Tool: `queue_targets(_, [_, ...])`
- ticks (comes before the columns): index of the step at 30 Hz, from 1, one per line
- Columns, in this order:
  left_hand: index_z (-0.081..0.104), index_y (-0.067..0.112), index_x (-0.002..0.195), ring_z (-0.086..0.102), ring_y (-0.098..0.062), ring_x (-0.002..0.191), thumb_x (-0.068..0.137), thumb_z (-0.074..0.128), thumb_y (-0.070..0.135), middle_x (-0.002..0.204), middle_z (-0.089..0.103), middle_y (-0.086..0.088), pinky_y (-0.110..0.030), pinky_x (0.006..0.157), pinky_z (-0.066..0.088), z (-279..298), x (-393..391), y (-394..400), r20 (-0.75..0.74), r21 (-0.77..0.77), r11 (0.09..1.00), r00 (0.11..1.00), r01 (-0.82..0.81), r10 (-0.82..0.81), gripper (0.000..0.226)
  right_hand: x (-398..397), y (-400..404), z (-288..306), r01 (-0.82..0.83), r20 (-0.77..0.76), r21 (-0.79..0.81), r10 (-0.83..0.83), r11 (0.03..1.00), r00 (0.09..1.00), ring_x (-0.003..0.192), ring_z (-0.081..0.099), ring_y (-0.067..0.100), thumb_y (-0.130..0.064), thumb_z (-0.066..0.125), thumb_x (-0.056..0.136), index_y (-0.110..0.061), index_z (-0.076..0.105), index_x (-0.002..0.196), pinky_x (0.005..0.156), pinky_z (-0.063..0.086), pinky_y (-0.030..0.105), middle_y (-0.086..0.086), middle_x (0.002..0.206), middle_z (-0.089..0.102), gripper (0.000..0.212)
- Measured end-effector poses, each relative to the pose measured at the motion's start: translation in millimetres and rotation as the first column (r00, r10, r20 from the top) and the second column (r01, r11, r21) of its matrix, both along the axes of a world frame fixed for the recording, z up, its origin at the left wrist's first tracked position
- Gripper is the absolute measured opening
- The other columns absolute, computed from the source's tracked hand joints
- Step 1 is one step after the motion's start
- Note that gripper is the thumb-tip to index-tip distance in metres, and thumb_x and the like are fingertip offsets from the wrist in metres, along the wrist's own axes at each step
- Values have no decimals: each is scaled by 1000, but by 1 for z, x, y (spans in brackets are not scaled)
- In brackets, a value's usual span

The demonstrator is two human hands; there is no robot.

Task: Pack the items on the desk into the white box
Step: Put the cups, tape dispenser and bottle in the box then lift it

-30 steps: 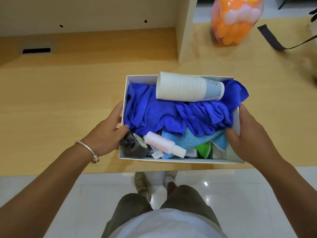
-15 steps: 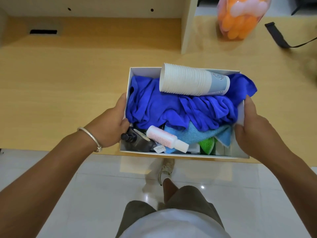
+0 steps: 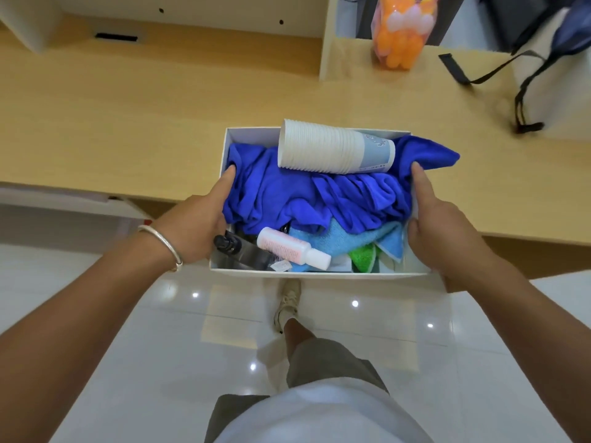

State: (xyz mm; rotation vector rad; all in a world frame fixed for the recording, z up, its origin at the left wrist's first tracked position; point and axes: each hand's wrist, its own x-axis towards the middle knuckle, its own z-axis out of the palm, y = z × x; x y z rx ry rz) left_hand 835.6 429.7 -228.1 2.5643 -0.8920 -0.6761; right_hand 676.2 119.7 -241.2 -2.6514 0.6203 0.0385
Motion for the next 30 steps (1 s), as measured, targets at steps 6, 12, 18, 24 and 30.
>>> queue_targets(6, [-20, 16, 149, 56, -30, 62, 77, 54, -6, 68, 59, -13, -48, 64, 48, -21, -104, 34, -8, 39, 999, 1000, 8, -7, 105, -103, 33, -23, -4, -39, 37, 6, 999, 999, 52, 44, 15, -6, 47, 90, -24, -3, 153, 46, 25, 29, 1, 66, 49, 83])
queue_targets(12, [-32, 21, 143, 54, -22, 57, 82, 54, 2, 68, 58, -10, -35, 55, 47, -74, -178, 53, -75, 107, 993, 995, -52, 61, 107, -176, 54, -61, -15, -145, 127, 34, 992, 989, 71, 58, 36, -7, 46, 92, -20, -3, 152, 63, 44, 39, 22, 99, 65, 79])
queue_targets(18, [-36, 26, 140, 42, -12, 45, 81, 55, 3, 55, 44, 0, -22, 43, 34, -131, -218, 50, -105, 157, 983, 988, -96, 113, 112, -209, 44, -116, 34, -215, 150, -1, 988, 977, 61, 52, 17, -10, 42, 92, -35, -11, 150, 62, 38, 31, 7, 89, 62, 82])
queue_targets(24, [-48, 42, 125, 39, -10, 43, 80, 53, 0, 54, 43, 2, -21, 42, 28, -201, -228, 23, -108, 166, 974, 979, -156, 175, 118, -216, 19, -192, 25, -151, 204, 7, 979, 989, 59, 46, -3, -17, 46, 91, -50, -14, 145, 59, 36, 24, -8, 94, 52, 87])
queue_targets(30, [-41, 40, 132, 42, -12, 45, 82, 52, -2, 55, 46, 1, -26, 45, 37, -279, -217, -13, -128, 194, 963, 969, -186, 212, 113, -210, -10, -277, 82, -162, 273, -38, 958, 986, 62, 50, 3, -29, 38, 93, -59, -19, 138, 62, 38, 27, -4, 96, 56, 79])
